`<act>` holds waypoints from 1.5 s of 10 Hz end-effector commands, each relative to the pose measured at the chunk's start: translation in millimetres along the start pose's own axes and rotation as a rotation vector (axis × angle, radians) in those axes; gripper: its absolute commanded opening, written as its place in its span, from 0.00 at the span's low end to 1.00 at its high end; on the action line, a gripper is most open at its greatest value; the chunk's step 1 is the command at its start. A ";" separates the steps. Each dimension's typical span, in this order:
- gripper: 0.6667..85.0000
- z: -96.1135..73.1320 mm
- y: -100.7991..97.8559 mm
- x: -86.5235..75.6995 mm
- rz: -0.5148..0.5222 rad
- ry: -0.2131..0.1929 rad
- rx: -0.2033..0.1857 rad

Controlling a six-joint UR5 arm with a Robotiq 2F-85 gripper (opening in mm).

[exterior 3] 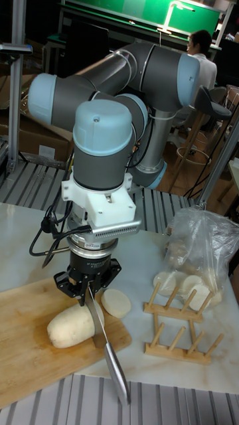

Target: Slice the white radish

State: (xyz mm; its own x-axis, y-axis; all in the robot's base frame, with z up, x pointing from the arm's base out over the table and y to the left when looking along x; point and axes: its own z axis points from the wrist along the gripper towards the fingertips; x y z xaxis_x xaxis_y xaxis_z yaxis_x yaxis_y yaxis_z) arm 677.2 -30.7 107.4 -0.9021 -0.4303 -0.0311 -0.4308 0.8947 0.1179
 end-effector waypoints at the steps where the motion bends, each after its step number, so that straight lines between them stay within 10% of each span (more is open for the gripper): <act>1: 0.27 -8.7 5.2 -7.9 0.012 -0.006 -0.015; 7: 0.23 -6.9 2.7 -13.6 0.039 0.025 0.008; 15: 0.31 -10.9 5.3 -10.9 0.099 0.177 0.074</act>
State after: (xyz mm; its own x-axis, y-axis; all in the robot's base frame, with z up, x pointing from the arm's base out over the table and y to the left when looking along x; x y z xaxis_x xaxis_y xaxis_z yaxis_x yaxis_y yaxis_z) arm 682.2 -25.4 116.2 -0.9213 -0.3708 0.1170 -0.3659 0.9286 0.0616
